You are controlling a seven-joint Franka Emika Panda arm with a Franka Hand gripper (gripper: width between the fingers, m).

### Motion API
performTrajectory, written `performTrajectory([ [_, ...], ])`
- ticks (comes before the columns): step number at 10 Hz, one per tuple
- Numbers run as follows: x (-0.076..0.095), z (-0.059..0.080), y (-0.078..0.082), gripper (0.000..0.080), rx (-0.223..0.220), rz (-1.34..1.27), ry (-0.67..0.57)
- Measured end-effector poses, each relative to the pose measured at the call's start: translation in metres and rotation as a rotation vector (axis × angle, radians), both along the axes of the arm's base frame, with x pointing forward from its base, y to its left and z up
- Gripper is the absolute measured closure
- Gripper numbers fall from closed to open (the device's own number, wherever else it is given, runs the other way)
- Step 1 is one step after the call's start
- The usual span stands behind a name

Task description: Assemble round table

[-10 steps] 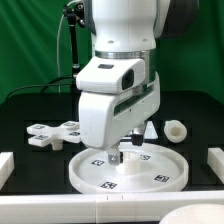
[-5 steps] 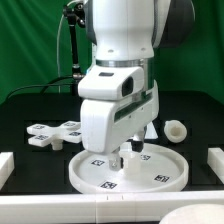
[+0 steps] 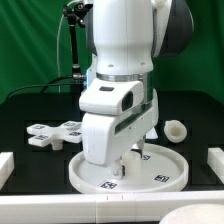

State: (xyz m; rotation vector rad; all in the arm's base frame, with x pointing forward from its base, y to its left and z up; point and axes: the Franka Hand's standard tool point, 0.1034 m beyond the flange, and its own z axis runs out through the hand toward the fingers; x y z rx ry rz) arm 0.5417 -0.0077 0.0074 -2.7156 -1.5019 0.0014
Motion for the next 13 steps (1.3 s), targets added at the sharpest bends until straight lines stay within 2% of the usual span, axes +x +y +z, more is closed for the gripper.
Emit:
performTrajectory([
  [1, 0.0, 0.0, 0.0, 0.0393, 0.0, 0.0, 0.0],
  [6, 0.001, 0.0, 0.001, 0.0393, 0.0, 0.002, 0.001],
  [8, 0.008, 0.0, 0.013, 0.0392, 0.008, 0.013, -0.016],
  [13, 0.015, 0.0, 0.035, 0.0392, 0.016, -0.004, -0.022],
])
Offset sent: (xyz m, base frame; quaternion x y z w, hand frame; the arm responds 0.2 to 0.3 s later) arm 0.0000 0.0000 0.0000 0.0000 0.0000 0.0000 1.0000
